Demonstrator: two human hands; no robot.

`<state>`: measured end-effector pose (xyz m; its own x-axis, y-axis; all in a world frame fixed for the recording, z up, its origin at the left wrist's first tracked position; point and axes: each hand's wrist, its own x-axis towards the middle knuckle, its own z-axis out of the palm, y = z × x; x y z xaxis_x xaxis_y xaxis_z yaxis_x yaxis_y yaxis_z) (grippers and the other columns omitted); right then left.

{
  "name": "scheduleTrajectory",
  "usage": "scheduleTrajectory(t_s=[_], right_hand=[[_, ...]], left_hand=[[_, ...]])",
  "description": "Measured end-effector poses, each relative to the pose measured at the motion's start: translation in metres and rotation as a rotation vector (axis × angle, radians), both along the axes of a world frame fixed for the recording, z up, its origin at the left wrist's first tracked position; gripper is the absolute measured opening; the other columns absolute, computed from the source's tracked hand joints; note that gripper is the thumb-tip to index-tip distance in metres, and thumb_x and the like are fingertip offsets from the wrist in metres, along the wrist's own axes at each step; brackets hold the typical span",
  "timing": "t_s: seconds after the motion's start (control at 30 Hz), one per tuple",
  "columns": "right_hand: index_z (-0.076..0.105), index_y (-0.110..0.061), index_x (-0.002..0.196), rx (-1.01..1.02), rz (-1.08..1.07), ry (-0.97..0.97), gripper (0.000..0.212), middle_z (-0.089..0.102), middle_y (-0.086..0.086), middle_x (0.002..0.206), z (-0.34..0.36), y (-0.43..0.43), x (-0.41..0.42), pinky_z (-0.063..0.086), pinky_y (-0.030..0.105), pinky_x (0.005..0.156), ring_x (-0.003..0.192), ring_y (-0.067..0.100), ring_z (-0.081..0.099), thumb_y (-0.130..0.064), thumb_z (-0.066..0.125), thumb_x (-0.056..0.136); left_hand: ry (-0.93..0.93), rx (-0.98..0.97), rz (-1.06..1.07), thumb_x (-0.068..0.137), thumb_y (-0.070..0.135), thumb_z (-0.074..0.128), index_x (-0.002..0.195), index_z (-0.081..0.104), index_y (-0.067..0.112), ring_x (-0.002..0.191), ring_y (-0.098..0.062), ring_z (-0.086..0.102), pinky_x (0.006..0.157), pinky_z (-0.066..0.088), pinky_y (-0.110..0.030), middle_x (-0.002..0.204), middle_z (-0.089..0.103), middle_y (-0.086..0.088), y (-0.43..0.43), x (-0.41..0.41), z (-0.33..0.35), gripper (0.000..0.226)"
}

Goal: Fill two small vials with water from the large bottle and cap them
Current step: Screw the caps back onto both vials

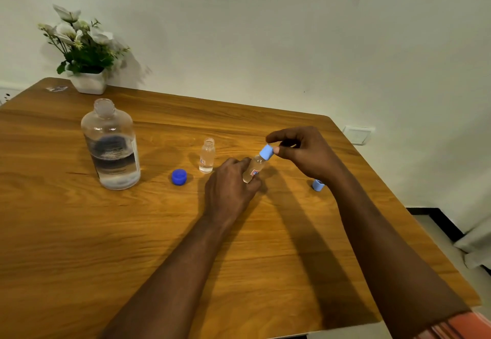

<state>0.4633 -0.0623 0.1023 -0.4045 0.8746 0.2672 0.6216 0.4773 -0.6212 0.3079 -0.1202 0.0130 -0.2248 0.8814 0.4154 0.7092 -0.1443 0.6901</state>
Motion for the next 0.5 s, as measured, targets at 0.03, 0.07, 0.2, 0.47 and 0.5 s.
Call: scheduleTrajectory(t_s=[0.03,0.07,0.2,0.47,0.5], right_hand=[[0.075,-0.016,0.109,-0.011,0.012,-0.012,0.023,0.072,-0.009,0.103,-0.0002,-0.0002,0.0,0.051,0.02,0.078,0.093,0.006,0.067,-0.011,0.071,0.087],[0.076,-0.014,0.108,-0.02,0.014,-0.01,0.022,0.073,-0.006,0.102,-0.0003,-0.0004,-0.0005,0.051,0.021,0.079,0.092,0.007,0.067,-0.01,0.071,0.087],[0.079,-0.013,0.095,-0.019,-0.025,-0.008,0.018,0.074,-0.003,0.083,-0.0038,-0.0004,-0.004,0.045,0.021,0.065,0.072,0.004,0.064,-0.028,0.072,0.088],[0.075,-0.013,0.11,-0.03,0.038,-0.003,0.025,0.071,-0.009,0.103,0.0009,0.001,0.0014,0.05,0.014,0.077,0.089,0.002,0.065,-0.005,0.069,0.087],[0.076,-0.012,0.107,-0.039,0.043,0.001,0.023,0.071,-0.008,0.1,0.001,0.0008,0.0013,0.05,0.012,0.075,0.088,0.001,0.066,-0.004,0.07,0.087]], left_hand=[[0.0,-0.001,0.002,0.079,0.038,0.064,0.098,0.068,0.027,0.073,-0.018,0.056,0.055,0.036,-0.029,0.075,0.05,0.009,0.0,-0.0002,-0.0001,0.023],[0.0,-0.003,0.001,0.079,0.038,0.064,0.099,0.068,0.027,0.073,-0.018,0.057,0.055,0.037,-0.03,0.074,0.05,0.009,0.0002,0.0001,-0.0004,0.023],[0.024,-0.012,-0.005,0.079,0.04,0.062,0.098,0.067,0.029,0.073,-0.019,0.056,0.054,0.03,-0.029,0.072,0.045,0.009,-0.0008,0.0003,-0.0006,0.023],[0.004,-0.006,-0.005,0.08,0.039,0.064,0.101,0.069,0.029,0.075,-0.017,0.056,0.055,0.029,-0.028,0.075,0.051,0.009,-0.0005,0.0009,-0.0015,0.024],[0.006,-0.004,0.0,0.08,0.039,0.064,0.102,0.069,0.029,0.074,-0.016,0.056,0.055,0.028,-0.028,0.075,0.05,0.01,-0.0004,0.0008,-0.0018,0.024]])
